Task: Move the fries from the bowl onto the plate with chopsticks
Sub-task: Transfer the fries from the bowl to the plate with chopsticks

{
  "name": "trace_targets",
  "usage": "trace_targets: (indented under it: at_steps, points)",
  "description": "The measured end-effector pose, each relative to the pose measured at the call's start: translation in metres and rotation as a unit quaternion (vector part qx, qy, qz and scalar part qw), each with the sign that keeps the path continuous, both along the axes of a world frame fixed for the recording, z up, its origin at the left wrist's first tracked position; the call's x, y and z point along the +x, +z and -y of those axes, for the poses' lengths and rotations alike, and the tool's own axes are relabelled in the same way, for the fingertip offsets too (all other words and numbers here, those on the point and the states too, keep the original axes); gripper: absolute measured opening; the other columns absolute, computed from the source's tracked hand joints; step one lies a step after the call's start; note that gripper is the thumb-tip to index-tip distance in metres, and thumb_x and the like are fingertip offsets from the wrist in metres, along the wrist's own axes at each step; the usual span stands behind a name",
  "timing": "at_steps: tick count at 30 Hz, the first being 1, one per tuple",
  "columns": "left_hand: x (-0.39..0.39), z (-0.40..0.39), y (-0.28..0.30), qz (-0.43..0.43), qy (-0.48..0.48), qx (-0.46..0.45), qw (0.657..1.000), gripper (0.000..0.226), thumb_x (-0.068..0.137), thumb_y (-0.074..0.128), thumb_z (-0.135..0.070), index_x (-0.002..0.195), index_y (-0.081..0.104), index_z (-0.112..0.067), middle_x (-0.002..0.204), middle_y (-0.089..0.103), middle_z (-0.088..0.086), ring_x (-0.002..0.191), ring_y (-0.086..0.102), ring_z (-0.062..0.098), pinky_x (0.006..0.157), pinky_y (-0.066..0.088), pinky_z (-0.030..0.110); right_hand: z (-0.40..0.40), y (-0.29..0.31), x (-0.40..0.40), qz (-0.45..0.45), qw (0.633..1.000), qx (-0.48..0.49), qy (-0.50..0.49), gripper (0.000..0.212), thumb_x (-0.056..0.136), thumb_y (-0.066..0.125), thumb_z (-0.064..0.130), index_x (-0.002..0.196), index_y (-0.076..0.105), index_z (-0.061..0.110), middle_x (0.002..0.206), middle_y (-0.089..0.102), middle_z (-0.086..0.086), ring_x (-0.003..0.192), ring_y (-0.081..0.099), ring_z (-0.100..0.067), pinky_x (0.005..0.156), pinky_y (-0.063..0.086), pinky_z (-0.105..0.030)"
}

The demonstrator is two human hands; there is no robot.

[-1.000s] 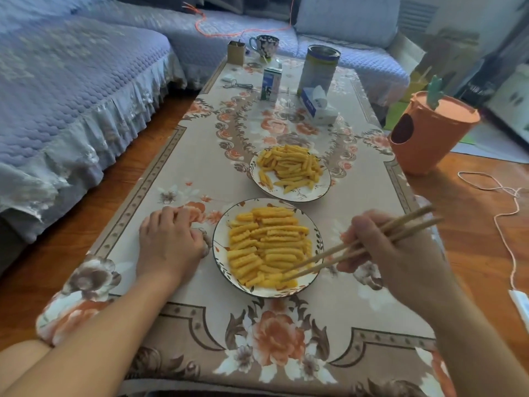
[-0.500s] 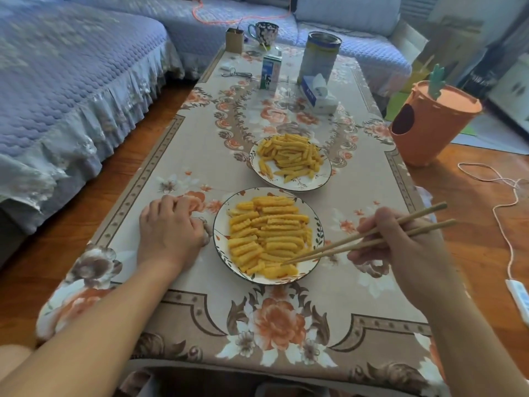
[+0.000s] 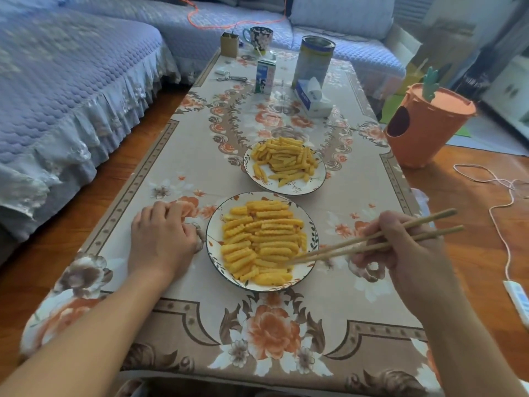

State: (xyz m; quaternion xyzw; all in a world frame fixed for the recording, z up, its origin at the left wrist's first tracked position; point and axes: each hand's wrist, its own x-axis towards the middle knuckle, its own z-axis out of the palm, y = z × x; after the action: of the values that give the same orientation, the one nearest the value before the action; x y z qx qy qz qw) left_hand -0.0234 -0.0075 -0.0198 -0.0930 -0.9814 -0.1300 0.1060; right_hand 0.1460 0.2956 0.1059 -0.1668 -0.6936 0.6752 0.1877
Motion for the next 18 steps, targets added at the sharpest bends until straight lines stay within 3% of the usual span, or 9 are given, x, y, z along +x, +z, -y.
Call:
trace_targets:
  at_steps: [5, 10, 14, 18]
  points:
    - [0.0, -0.002, 0.001, 0.005, 0.004, 0.002, 1.0, 0.035, 0.089, 0.043, -0.03, 0.117, 0.058, -0.016, 0.108, 0.058, 0.012, 0.101, 0.049, 0.031, 0.094, 0.044, 0.05, -0.016, 0.007, -0.056, -0.048, 0.992, 0.056, -0.102, 0.033, 0.106, 0.052, 0.031, 0.087, 0.067, 0.009, 0.068, 0.072, -0.011, 0.064, 0.075, -0.03, 0.065, 0.065, -0.038]
    - [-0.001, -0.002, 0.002, 0.006, 0.006, 0.004, 1.0, 0.041, 0.086, 0.039, -0.032, 0.118, 0.059, -0.017, 0.108, 0.058, 0.01, 0.101, 0.049, 0.03, 0.094, 0.044, 0.048, -0.009, -0.014, -0.12, -0.035, 0.98, 0.081, -0.178, 0.036, 0.103, 0.058, 0.038, 0.082, 0.069, 0.011, 0.067, 0.073, -0.013, 0.06, 0.075, -0.026, 0.067, 0.065, -0.047]
    - [-0.001, -0.003, 0.003, 0.008, 0.009, 0.001, 1.0, 0.04, 0.086, 0.04, -0.032, 0.118, 0.058, -0.018, 0.108, 0.058, 0.008, 0.101, 0.049, 0.027, 0.093, 0.045, 0.048, 0.014, -0.025, -0.147, -0.038, 0.969, 0.177, -0.171, 0.034, 0.099, 0.061, 0.048, 0.071, 0.067, 0.03, 0.059, 0.072, -0.003, 0.06, 0.075, -0.018, 0.072, 0.063, -0.049]
    - [-0.002, -0.003, 0.005, 0.014, 0.006, 0.002, 1.0, 0.042, 0.085, 0.039, -0.033, 0.119, 0.059, -0.019, 0.109, 0.057, 0.006, 0.102, 0.049, 0.026, 0.095, 0.046, 0.047, 0.026, -0.029, -0.153, -0.023, 0.951, 0.279, -0.135, 0.054, 0.1, 0.049, 0.057, 0.079, 0.072, 0.014, 0.062, 0.07, -0.005, 0.062, 0.071, -0.021, 0.069, 0.059, -0.046]
